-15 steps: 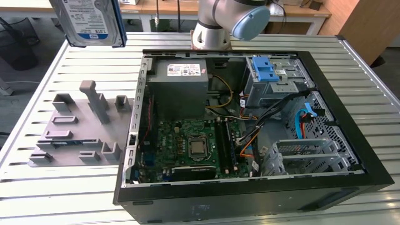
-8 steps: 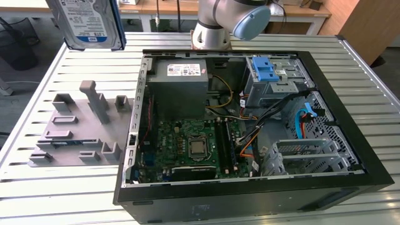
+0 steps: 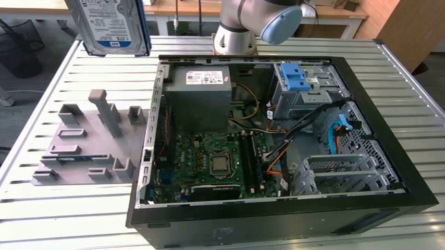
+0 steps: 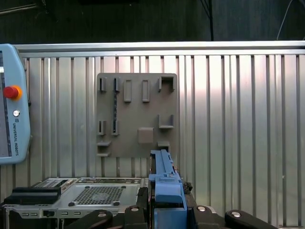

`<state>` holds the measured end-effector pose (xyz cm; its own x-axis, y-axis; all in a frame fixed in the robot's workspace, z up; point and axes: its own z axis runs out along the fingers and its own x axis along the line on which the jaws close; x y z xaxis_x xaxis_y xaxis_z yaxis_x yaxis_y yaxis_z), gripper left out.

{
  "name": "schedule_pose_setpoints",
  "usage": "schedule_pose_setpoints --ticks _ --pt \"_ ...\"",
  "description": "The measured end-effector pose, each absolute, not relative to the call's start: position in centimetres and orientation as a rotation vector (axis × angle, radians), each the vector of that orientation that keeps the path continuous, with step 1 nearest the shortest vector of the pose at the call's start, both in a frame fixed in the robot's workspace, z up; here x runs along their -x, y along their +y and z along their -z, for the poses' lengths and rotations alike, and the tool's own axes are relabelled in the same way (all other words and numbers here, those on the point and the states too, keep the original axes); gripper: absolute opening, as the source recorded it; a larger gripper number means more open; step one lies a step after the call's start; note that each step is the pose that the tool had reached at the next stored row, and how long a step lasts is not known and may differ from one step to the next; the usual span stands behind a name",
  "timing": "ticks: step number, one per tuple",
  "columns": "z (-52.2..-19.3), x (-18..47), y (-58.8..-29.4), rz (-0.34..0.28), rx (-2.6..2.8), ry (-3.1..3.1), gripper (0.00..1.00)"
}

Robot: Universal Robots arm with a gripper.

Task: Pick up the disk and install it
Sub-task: 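Pick up the disk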

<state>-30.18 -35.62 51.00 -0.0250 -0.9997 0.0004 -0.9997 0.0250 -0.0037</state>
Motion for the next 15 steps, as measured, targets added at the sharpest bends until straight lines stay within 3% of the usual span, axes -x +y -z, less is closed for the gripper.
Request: schedule_pose_setpoints --ticks 15 --pt "-50.99 29.27 -36.42 0.005 2.192 2.247 0.36"
